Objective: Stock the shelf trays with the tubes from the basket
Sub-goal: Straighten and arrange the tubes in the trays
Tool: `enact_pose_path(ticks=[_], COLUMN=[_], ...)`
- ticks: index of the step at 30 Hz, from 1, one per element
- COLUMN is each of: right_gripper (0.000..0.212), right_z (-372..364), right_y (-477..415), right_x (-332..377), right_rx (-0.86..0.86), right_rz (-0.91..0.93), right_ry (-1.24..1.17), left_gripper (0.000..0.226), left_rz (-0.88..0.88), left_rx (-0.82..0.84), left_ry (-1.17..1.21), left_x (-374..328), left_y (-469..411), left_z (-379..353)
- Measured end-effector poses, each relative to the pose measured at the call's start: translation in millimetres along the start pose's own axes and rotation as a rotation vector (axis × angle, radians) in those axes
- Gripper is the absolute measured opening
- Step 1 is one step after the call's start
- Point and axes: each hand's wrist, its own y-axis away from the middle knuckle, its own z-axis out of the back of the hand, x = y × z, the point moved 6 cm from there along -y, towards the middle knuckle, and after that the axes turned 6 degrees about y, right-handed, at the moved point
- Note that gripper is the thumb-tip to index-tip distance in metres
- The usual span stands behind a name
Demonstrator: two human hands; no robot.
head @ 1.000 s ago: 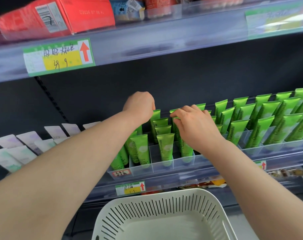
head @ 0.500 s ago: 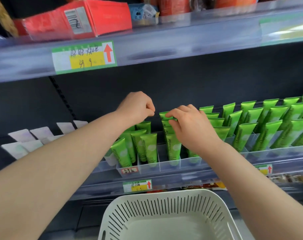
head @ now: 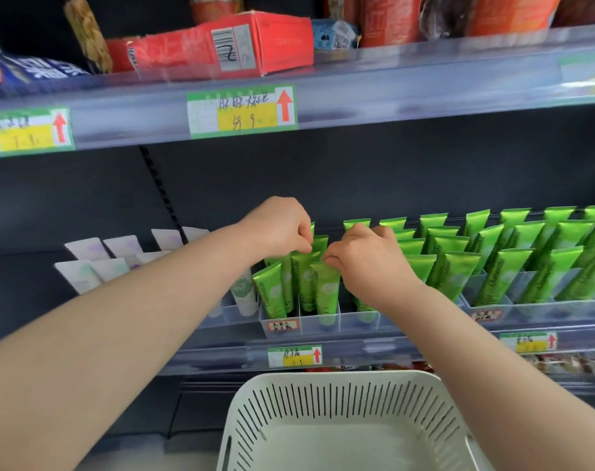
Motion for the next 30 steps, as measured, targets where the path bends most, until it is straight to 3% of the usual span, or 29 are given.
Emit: enact_pose_path(ticks=[2, 10, 15, 22, 26, 30], right_gripper=[0.018, 0.026, 0.031, 0.03, 0.03, 0.03], right_z=[2.7, 5.2, 12.9, 15.6, 16.7, 17.3], right_y=[2.2, 7.9, 13.2, 16.2, 13.2, 10.4], right_x=[0.0, -6.7, -22.8, -30.6, -29.9, -28.8], right_rx=[-0.054, 0.006, 0.002, -0.004, -0.017, -0.012], right_rz=[0.002, 0.035, -0.038, -0.095, -0.1, -0.099], right_ry=[0.029, -0.017, -0.038, -0.062, -0.068, -0.063], left_gripper=[0.007, 0.006, 0.007, 0.005, 0.007, 0.011], left_rz=[-0.003, 0.02, 0.015, 0.044, 0.086, 0.123], left_rx=[0.014, -0.004, -0.079, -0.027, -0.12, -0.16], left_ry=[-0.024, -0.099, -0.11, -0.07, 0.044, -0.022], left_x=[-0.8, -3.4, -12.1, -15.0, -10.4, -3.9], left_y=[-2.1, -10.3, -15.7, -19.8, -21.4, -24.8], left_z=[-5.0, -15.4, -17.9, -21.3, -5.0, 0.7])
